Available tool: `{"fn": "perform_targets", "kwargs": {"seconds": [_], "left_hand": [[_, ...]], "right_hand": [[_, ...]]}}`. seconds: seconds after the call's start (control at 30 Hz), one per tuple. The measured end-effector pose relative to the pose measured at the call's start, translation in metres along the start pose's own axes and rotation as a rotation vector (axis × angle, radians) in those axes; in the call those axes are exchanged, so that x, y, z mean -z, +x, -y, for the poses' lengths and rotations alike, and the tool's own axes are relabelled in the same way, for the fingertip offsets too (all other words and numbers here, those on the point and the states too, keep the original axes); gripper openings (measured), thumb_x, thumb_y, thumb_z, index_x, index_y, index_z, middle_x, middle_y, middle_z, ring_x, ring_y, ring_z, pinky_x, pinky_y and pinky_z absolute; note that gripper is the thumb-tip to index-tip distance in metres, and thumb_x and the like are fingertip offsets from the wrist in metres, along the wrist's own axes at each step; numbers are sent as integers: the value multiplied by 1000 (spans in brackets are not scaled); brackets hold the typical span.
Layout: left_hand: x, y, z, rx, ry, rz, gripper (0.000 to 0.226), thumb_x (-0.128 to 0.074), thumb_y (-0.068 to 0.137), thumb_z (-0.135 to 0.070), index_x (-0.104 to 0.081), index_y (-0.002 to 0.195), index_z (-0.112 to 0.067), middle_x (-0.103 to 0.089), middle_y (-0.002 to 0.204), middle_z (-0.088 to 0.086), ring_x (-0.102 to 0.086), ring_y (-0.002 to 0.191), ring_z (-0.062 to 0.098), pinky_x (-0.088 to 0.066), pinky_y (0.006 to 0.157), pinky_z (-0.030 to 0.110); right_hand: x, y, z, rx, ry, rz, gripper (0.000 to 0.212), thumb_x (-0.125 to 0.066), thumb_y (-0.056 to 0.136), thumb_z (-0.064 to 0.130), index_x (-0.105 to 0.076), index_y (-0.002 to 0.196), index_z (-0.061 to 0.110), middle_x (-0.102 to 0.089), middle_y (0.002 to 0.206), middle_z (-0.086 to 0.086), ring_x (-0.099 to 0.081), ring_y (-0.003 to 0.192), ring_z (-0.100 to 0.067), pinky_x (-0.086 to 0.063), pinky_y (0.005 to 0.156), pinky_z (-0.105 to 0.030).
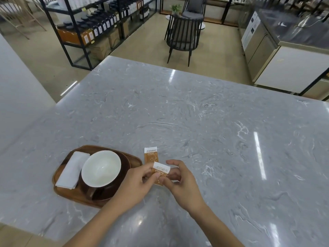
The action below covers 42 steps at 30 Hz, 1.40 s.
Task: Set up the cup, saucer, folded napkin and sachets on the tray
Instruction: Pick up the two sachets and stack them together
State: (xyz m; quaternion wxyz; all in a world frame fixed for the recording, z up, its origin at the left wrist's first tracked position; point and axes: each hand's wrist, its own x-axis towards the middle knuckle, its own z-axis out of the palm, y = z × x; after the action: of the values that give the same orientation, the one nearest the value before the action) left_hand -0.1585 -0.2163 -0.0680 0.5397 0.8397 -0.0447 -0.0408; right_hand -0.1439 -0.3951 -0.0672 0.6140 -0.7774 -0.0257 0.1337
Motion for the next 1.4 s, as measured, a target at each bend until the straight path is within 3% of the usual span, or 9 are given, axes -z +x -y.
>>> {"fn": "perform_targets", "kwargs": {"seconds": [0.23, 0.4, 0.53, 0.7, 0.83, 0.93, 1.1, 1.27, 1.4], "left_hand": [[1, -12, 9, 131, -69, -136, 22, -68, 93, -12, -74, 113, -19, -79, 100, -14, -74, 95, 2, -59, 91, 34], [-6, -20, 13, 176, -57, -143, 16, -69, 93, -15, -74, 107, -13, -80, 97, -14, -74, 91, 1, -60, 87, 34], [-5, -23, 16, 214, -90, -171, 22, -69, 93, -17, -74, 114, -18, -79, 102, -13, -74, 94, 0, -60, 89, 30], [-5, -24, 19, 231, -110, -210, 23, -70, 92, -14, -74, 114, -18, -79, 101, -13, -74, 93, 0, -59, 87, 25], [-5, -24, 17, 225, -120, -207, 24, -69, 93, -14, -72, 116, -22, -79, 103, -14, -73, 95, 1, -59, 88, 27], [-4, -25, 16, 227, -119, -218, 23, -68, 94, -13, -71, 115, -21, -79, 103, -11, -74, 94, 3, -59, 89, 33], [-4, -28, 14, 230, -120, -225, 25, -68, 93, -13, -70, 116, -24, -78, 103, -12, -74, 91, 7, -60, 88, 35], [-5, -30, 6, 195, -262, -186, 22, -65, 96, -13, -71, 117, -19, -79, 106, -7, -74, 99, 11, -59, 92, 36], [-8, -35, 1, 143, -347, -135, 21, -63, 98, -15, -73, 116, -19, -79, 107, -2, -75, 100, 16, -58, 90, 36]], "right_hand": [[6, 59, 11, 109, -265, -4, 13, -62, 97, 14, -71, 105, 19, -75, 99, 8, -71, 86, -12, -54, 77, -22], [-7, 111, 10, 174, -731, 249, 54, -71, 90, 21, -53, 141, 14, -59, 134, -8, -63, 110, -24, -50, 97, -33], [-19, 133, 6, 81, -872, 318, 79, -83, 77, 37, -46, 144, 19, -49, 135, -7, -58, 117, -24, -49, 100, -38], [-20, 144, 1, 12, -814, 307, 55, -89, 69, 32, -62, 116, 22, -57, 117, -7, -61, 99, -21, -47, 80, -27], [-17, 139, -1, 4, -747, 305, 35, -91, 67, 26, -60, 84, 26, -67, 99, -5, -63, 85, -19, -39, 59, -19], [-8, 125, 3, 62, -694, 272, 25, -83, 78, 21, -63, 93, 17, -66, 98, -5, -62, 86, -19, -39, 64, -21], [22, 76, 17, 38, -459, 184, 15, -70, 90, 12, -64, 92, 26, -68, 78, 12, -64, 64, 2, -44, 59, -10], [27, 16, 27, -53, -16, 233, 35, -81, 80, 3, -70, 106, 24, -78, 93, -4, -77, 82, -20, -56, 67, -21], [12, -8, 18, -31, -7, 144, 35, -83, 81, 8, -73, 106, 31, -75, 101, 2, -75, 80, -24, -61, 72, -30]]}}
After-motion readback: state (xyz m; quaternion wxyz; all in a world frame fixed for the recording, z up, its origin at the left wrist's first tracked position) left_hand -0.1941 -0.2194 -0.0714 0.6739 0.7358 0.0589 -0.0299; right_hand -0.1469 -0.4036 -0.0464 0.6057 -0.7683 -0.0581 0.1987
